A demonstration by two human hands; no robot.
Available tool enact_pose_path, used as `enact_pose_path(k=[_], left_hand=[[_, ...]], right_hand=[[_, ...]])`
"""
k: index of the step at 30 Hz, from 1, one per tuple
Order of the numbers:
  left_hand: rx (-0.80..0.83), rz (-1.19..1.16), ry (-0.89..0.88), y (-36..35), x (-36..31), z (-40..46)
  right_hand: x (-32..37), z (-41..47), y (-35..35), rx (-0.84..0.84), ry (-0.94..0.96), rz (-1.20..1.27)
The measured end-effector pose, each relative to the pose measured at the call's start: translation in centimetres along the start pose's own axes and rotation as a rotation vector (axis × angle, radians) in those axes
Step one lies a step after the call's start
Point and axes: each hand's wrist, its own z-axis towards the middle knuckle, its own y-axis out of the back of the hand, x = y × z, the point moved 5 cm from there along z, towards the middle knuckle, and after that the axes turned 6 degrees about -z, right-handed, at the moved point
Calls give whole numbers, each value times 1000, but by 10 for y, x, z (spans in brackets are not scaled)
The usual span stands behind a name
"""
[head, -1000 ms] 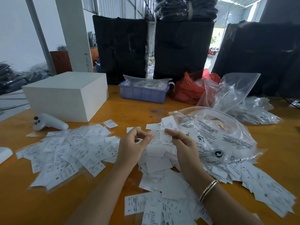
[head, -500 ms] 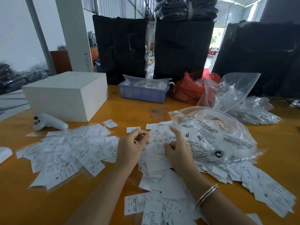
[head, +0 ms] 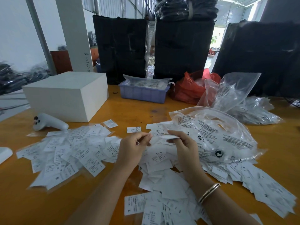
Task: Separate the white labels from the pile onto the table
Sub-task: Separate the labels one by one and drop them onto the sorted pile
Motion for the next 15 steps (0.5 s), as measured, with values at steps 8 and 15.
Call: enact_pose_path(k=[8,15], left_hand=[[52,-69,-15,-2,-8,-1],[96,-91,25,-6,-7,-1]], right_hand=[[-6,2,0,23,-110,236],[0,-2,-6,69,-213,456]])
